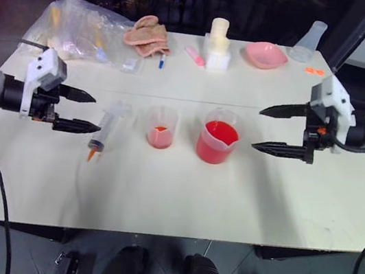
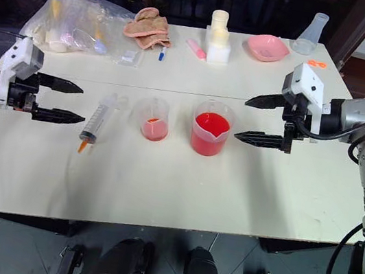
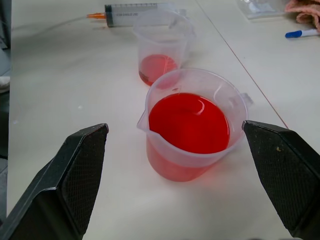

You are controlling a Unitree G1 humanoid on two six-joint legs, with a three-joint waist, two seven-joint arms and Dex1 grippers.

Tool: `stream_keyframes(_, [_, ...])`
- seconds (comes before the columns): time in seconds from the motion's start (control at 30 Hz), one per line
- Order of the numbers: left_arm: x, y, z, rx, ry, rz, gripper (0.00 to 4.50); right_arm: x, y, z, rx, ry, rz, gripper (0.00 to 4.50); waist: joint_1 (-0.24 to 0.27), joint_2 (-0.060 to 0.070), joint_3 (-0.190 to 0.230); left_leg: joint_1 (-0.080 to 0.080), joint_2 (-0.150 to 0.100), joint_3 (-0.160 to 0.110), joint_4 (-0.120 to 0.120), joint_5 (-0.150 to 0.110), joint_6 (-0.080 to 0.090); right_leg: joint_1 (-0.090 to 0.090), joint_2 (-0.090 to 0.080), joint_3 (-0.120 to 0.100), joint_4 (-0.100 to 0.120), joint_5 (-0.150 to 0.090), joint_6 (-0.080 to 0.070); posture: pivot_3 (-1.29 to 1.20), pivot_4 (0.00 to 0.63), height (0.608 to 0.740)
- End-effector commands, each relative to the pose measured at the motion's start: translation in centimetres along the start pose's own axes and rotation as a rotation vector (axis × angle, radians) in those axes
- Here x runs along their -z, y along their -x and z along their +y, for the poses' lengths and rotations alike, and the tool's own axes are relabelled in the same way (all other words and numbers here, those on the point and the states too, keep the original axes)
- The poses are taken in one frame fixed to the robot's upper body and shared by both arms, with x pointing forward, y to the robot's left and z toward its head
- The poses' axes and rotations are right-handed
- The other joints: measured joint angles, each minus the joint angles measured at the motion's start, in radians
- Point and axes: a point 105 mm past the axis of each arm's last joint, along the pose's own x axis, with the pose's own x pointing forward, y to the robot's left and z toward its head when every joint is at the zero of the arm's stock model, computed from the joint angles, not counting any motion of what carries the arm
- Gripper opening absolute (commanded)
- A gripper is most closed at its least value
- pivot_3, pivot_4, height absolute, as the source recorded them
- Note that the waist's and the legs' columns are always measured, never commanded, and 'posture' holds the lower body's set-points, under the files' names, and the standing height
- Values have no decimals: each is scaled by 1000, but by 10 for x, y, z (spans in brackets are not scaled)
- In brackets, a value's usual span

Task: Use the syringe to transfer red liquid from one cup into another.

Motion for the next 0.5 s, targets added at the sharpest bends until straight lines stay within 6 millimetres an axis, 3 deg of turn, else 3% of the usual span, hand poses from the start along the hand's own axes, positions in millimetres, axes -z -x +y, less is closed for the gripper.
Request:
stream_keyframes(0.03, [-22, -6, 5, -85, 42, -31, 4470, -9, 1, -1, 9, 32, -13, 4500, 1, 0, 0, 0, 0, 0, 0, 0, 0, 0, 0, 0, 0, 0, 0, 0, 150, 740])
stream_keyframes(0.07, [-25, -9, 6, -103, 63, -33, 4470, -9, 1, -1, 9, 32, -14, 4500, 1, 0, 0, 0, 0, 0, 1, 0, 0, 0, 0, 0, 0, 0, 0, 0, 150, 740])
stream_keyframes(0.1, [-38, -11, 20, -200, 157, -89, 4470, -10, 0, -1, 9, 32, -16, 4500, 3, 0, 0, 0, 0, 0, 1, 0, 0, 0, 0, 0, 1, 0, 0, 0, 150, 740])
stream_keyframes(0.17, [-43, -18, 35, -325, 332, -54, 4470, -10, -1, -1, 10, 34, -18, 4500, 8, -2, 1, 0, -1, -1, 3, 0, 0, 1, 1, -1, 3, 0, 0, 0, 150, 740])
stream_keyframes(0.23, [-51, -21, 48, -490, 346, -13, 4470, -10, -2, -1, 10, 34, -19, 4500, 4, -2, 0, -1, -1, -1, 4, 0, 0, 1, 2, -1, 3, 0, 1, 0, 150, 740])
stream_keyframes(0.37, [-61, -28, 55, -658, 400, 89, 4470, -11, -5, -1, 5, 35, -22, 4500, -6, -2, 0, 0, -1, -1, 3, 0, 0, 0, 2, 0, 4, 1, 1, 0, 150, 740])
stream_keyframes(0.5, [-47, -40, 57, -732, 527, 264, 4470, -13, -8, 0, -2, 35, -35, 4500, -2, -2, 0, 0, -1, -1, 3, 1, -1, -1, 2, 0, 5, 1, 1, 0, 150, 740])
